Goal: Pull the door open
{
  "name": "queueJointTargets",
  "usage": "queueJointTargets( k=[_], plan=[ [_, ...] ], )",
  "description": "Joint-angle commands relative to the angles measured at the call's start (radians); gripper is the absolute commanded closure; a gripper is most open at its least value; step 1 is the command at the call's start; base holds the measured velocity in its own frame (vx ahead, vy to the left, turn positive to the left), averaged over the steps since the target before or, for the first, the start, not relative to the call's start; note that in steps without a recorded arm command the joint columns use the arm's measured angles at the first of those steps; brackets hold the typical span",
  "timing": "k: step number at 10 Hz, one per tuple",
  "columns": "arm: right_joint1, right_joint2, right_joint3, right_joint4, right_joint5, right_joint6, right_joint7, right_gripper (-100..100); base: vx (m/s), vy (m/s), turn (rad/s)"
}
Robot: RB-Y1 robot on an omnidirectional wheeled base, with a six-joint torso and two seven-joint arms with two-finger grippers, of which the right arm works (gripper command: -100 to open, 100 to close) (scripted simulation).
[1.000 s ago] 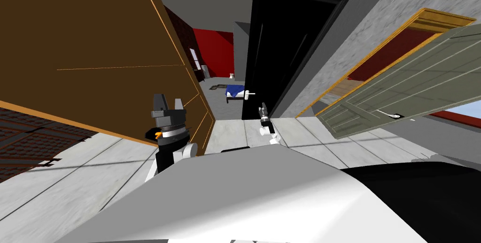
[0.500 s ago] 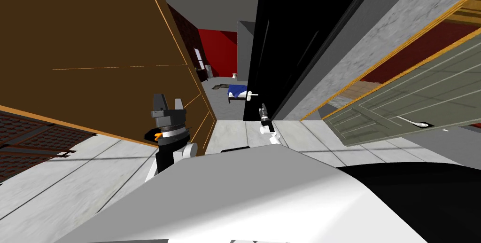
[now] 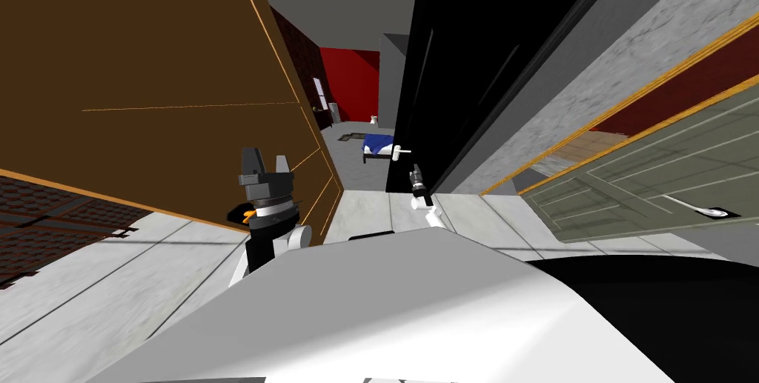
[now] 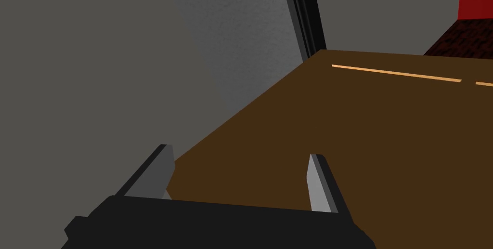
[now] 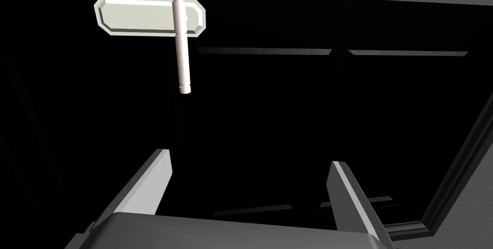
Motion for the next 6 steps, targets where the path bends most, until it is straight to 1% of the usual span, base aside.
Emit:
queueJointTargets(
  k=[1,2,3,4,6],
  plan=[
    [-0.02,-0.011,0.0,0.045,-0.015,-0.007,-0.001,-100,0.059,-0.019,0.085],
    [-0.036,-0.018,-0.001,0.068,-0.028,-0.006,0.001,-100,0.078,-0.029,0.109],
    [-0.036,-0.018,-0.001,0.077,-0.028,-0.006,0.001,-100,0.059,-0.022,0.033],
    [-0.053,-0.026,-0.002,0.108,-0.04,-0.006,0.003,-100,0.053,-0.016,0.053],
    [-0.085,-0.04,-0.004,0.17,-0.065,-0.005,0.006,-100,0.071,-0.025,0.116]
  ],
)
